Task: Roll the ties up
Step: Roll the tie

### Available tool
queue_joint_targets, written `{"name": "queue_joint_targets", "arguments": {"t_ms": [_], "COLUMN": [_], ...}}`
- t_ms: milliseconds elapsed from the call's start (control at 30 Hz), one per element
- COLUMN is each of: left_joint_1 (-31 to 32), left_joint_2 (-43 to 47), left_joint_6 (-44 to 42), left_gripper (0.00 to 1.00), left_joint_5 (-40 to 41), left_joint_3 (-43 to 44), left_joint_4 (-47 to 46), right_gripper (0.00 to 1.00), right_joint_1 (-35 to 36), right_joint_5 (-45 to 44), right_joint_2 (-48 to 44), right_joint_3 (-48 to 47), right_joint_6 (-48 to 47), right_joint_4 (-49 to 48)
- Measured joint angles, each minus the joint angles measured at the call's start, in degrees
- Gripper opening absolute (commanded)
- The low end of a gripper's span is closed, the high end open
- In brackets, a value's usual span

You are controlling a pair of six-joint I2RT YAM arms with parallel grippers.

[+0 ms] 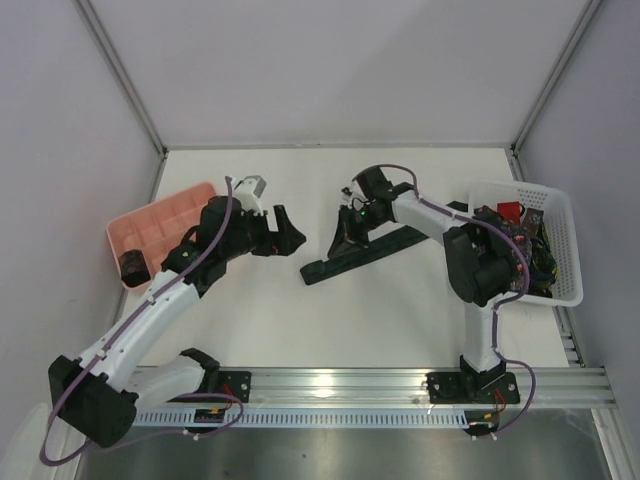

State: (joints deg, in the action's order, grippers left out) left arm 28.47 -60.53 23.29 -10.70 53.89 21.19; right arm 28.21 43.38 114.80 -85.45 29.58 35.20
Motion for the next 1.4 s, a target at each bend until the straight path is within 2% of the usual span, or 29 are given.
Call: {"name": "queue_joint_targets", "arguments": {"t_ms": [133, 200, 300, 600, 1100, 1400], "left_joint_1": [-7.43, -10.32, -11.47, -11.45, -11.08, -7.08], "left_joint_2": [-1.57, -2.67, -3.69, -6.60, -19.61, -28.52], "left_joint_6": [12.13, 17.40, 22.43, 27.98, 31.47, 34.23], "left_gripper": [0.81, 0.82, 0.82, 0.84, 0.78, 0.74], "left_joint_5": [-4.76, -7.41, -9.51, -11.28, -14.51, -14.93], "left_joint_3": [-10.54, -16.28, -19.85, -20.46, -20.85, -16.06], "left_joint_4": [-2.36, -3.15, -3.45, -10.05, -18.21, -22.29], "right_gripper": [0.02, 0.01, 0.01, 0.01, 0.01, 0.01], "right_joint_1": [3.96, 4.72, 4.76, 4.37, 3.34, 2.64], "right_joint_5": [0.09, 0.00, -0.28, -0.68, -2.49, -2.54], "right_joint_2": [3.98, 5.64, 7.72, 10.84, 12.55, 12.79], "right_joint_3": [-5.22, -6.23, -6.67, -6.88, -6.86, -6.16], "right_joint_6": [1.88, 2.19, 2.14, 1.44, -0.79, -1.22], "right_joint_4": [-1.68, -2.58, -2.34, -1.20, -1.25, -1.66]}}
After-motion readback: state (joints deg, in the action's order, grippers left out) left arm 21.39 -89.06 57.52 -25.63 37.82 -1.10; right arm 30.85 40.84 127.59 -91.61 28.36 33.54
